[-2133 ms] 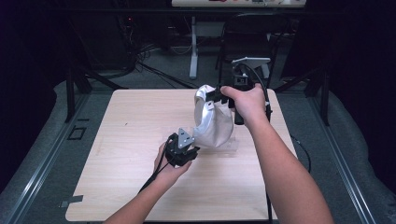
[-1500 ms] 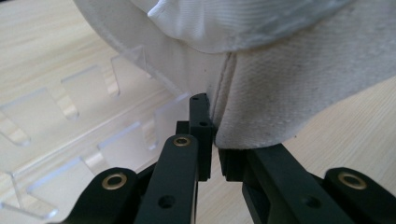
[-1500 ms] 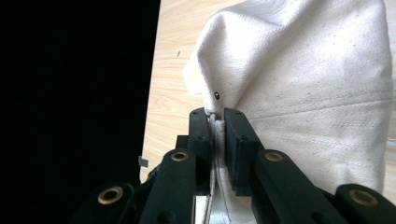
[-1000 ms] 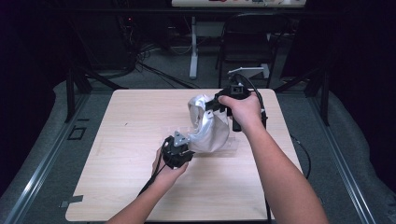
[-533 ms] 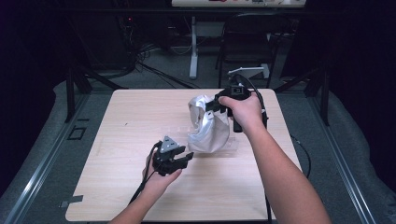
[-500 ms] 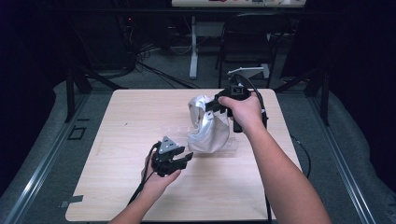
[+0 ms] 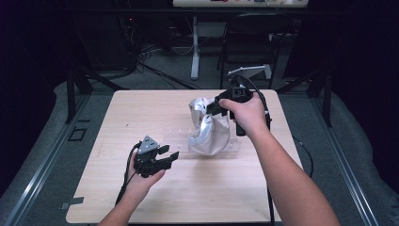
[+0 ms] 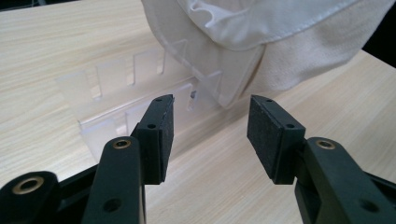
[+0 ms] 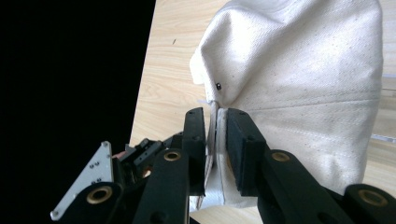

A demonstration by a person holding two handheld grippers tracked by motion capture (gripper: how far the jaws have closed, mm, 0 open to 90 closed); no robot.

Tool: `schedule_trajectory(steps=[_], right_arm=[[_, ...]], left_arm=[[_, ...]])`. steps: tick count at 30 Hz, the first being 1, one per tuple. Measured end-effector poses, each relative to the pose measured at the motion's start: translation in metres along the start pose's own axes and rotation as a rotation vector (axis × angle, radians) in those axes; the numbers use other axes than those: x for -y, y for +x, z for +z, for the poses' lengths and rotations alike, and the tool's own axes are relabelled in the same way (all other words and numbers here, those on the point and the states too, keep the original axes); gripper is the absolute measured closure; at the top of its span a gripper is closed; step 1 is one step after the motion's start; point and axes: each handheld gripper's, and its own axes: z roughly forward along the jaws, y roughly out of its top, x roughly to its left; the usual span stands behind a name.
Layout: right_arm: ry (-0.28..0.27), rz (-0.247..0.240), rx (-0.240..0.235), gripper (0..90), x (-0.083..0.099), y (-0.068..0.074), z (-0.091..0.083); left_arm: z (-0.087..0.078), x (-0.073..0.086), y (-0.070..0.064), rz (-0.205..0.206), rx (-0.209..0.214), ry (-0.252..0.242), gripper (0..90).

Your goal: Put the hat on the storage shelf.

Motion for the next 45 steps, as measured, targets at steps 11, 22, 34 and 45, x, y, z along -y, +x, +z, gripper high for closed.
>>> schedule_trajectory(steps=[11, 22, 34, 45], right_arm=[[-0.037, -0.033, 0.011, 67.2, 0.005, 0.002, -0.009], [-0.094, -0.136, 0.024, 57.5, 0.019, 0.0, -0.027], [-0.143, -0.202, -0.019, 55.4, 0.048, -0.015, -0.041], [-0.173, -0.208, -0.121, 55.4, 0.072, -0.043, -0.043]], left_arm=[[-0.003, 0.0, 0.009, -0.015, -0.013, -0.014, 49.2], [-0.011, -0.004, 0.017, -0.07, -0.009, -0.034, 47.4], [-0.014, -0.004, 0.022, -0.089, -0.031, -0.035, 46.8], [-0.011, -0.002, 0.023, -0.086, -0.041, -0.018, 46.8]])
